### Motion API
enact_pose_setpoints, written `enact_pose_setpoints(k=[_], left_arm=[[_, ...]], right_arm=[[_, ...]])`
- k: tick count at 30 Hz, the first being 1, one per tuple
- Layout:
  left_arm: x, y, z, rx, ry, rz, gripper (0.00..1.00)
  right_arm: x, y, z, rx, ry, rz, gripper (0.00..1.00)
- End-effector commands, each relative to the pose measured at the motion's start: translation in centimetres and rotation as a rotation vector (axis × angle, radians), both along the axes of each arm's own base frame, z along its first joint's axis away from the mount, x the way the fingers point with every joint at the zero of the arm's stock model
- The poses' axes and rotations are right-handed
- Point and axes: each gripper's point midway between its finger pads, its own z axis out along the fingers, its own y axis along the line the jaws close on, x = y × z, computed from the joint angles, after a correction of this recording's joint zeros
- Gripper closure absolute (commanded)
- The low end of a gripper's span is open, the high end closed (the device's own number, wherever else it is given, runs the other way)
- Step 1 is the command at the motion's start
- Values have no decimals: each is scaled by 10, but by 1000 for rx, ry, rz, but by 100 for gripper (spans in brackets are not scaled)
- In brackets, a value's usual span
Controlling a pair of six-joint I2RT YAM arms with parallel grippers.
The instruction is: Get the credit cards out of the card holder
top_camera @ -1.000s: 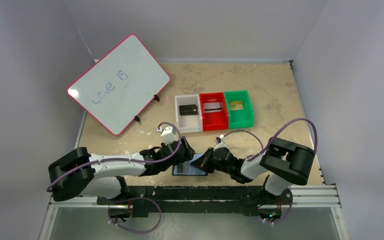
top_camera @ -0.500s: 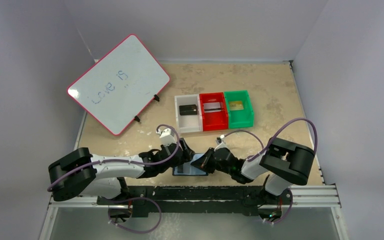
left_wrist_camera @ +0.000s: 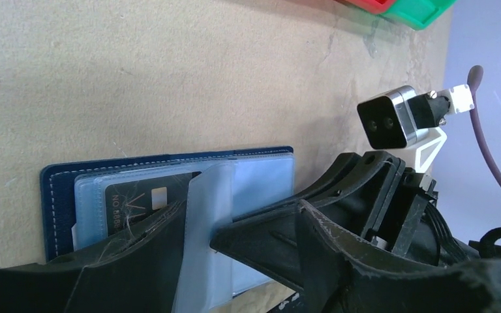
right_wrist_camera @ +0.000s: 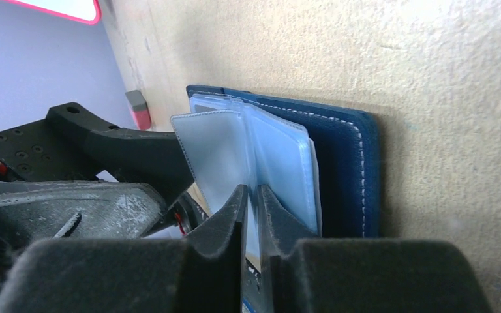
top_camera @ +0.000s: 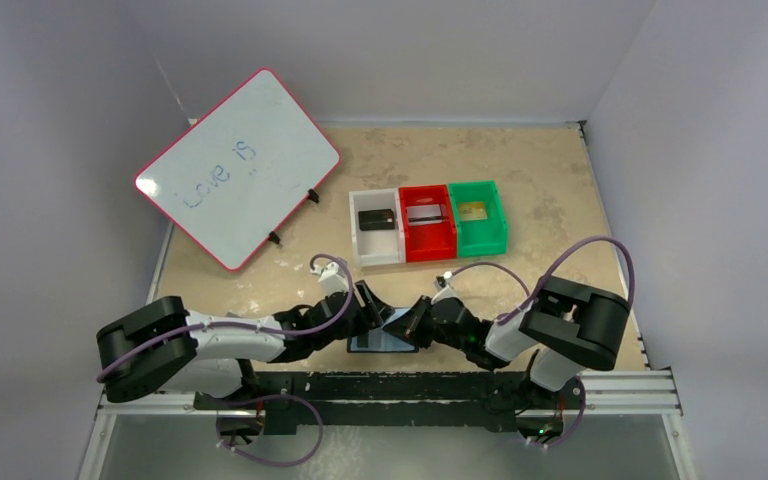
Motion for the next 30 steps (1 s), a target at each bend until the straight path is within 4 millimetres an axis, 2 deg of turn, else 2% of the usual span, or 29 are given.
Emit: enact_pose_setpoints(k=[1,8,12,15,19,24,30], left_arm=[[-12,-1,-6,-16,43,-36,41],[-16,-10,2,-35,43,-81,44],[-16,-19,15,-56,28,-112,45],[-14,-25,24,-61,15,-125,46],[-14,-31,29,-69,13,-143,48],[-17,-38,24,-68,26,-167,52],[-23,-53,8,-48,58,-205,59]], right_arm=[[5,-2,8,3,-49,-7,83],[12,1,29,-30,-116,8,74],[25,-9,40,-96,-142,-61,69],[29,-24,42,-158,-128,-119,67],[30,-54,38,-241,-98,-210,67],[25,-83,45,-270,-85,-282,67],[24,-108,65,-273,-122,-334,69]])
